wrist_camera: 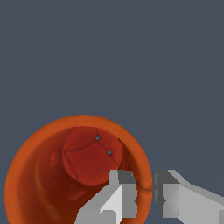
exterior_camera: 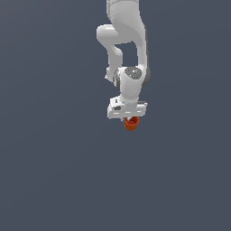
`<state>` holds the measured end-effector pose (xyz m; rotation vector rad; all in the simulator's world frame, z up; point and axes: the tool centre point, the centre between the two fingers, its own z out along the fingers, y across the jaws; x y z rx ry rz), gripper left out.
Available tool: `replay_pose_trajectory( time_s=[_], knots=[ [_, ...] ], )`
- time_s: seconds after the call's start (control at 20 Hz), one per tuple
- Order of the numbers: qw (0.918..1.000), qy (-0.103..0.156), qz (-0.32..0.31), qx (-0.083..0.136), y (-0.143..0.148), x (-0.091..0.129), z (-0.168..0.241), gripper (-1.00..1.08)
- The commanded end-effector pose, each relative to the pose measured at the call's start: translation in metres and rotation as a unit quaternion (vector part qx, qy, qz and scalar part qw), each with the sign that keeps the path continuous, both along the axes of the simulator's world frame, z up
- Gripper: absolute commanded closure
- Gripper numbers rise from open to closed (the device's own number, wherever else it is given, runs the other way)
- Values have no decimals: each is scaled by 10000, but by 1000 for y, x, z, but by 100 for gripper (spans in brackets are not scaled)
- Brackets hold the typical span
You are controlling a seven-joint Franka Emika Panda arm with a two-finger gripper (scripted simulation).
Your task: Pick up the object and move it to a goal position.
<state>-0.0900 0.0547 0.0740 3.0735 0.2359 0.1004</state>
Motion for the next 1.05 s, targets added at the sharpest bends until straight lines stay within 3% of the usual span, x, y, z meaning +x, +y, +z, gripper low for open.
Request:
replay_pose_trajectory(
  time_s=[0.0,0.65,1.0],
  knots=[
    [10000,-1,-4,-1,-5,1,2,108],
    [10000,4,-4,0,-73,19,23,108],
    [10000,6,-4,-1,-88,23,28,108]
  ],
)
